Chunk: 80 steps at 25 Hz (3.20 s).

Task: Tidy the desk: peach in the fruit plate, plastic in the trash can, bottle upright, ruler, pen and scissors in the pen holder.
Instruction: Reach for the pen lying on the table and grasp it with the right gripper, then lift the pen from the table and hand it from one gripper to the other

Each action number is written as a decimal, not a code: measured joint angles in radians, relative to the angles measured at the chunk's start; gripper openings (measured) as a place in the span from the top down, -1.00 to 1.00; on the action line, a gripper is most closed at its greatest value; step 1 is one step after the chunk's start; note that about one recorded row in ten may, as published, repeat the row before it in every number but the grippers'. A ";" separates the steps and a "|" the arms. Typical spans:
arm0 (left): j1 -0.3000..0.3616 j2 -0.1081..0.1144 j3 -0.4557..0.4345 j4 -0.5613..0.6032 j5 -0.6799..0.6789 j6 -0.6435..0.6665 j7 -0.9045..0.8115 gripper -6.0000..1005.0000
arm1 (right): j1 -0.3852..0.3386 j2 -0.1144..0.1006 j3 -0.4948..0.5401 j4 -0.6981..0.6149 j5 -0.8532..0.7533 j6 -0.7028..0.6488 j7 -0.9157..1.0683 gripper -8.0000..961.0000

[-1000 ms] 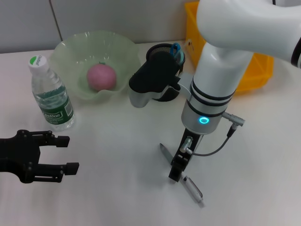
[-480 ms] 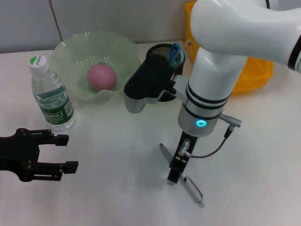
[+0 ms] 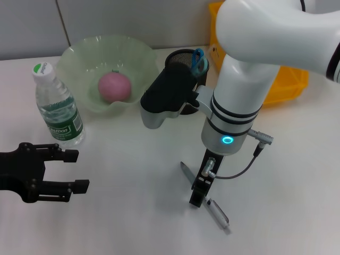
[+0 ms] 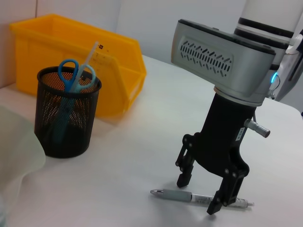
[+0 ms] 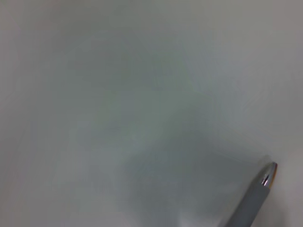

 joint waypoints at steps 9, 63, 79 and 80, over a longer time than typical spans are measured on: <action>-0.003 0.000 -0.001 -0.003 0.000 0.000 0.000 -0.57 | -0.001 0.000 -0.012 0.000 0.000 0.002 -0.001 -0.30; -0.010 0.012 -0.005 -0.003 -0.036 0.005 -0.001 -0.56 | 0.006 0.000 -0.013 0.005 -0.009 -0.012 0.006 0.72; -0.007 0.014 -0.005 -0.004 -0.066 0.007 0.000 -0.55 | -0.054 -0.009 0.077 -0.111 -0.013 -0.031 -0.002 0.72; -0.006 0.014 -0.005 -0.004 -0.069 0.008 0.000 -0.55 | -0.063 -0.010 0.087 -0.128 -0.019 -0.031 -0.006 0.72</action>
